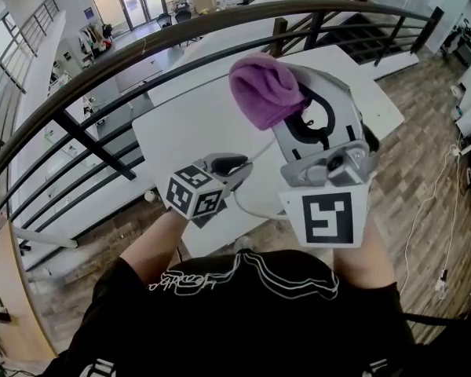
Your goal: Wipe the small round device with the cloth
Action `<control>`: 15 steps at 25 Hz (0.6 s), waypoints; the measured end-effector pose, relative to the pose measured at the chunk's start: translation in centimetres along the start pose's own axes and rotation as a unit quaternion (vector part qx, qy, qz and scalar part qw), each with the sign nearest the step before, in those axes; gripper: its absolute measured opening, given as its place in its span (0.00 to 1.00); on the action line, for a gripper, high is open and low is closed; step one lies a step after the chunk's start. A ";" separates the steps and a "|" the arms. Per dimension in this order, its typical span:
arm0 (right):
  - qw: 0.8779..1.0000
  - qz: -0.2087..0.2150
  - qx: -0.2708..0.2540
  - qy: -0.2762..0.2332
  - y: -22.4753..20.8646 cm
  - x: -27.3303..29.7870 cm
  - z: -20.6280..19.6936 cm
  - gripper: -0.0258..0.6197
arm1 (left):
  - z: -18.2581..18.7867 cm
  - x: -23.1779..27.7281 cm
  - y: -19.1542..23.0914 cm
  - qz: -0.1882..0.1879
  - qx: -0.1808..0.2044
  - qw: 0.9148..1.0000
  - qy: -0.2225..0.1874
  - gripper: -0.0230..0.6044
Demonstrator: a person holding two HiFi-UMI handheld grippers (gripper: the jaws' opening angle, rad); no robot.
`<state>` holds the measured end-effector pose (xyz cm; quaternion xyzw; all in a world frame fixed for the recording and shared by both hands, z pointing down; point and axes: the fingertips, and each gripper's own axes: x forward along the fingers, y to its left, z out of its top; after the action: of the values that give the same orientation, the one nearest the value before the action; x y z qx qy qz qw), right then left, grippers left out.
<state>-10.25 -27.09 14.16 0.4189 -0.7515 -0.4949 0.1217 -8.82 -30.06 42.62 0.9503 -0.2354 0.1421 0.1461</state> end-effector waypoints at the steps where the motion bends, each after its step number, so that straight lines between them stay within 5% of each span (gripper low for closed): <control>1: 1.000 -0.002 -0.006 -0.003 -0.1 0.3 0.1 0.13 | 0.0 0.1 0.0 0.000 0.000 1.000 0.000 0.15; 15: 0.990 0.068 -0.114 0.043 6.8 2.1 -1.6 0.13 | 0.0 0.1 0.3 0.002 -0.011 1.000 -0.013 0.15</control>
<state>-14.07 -28.60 20.16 0.3711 -0.7111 -0.5495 0.2337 -8.87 -30.40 42.71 0.9498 -0.2408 0.1276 0.1536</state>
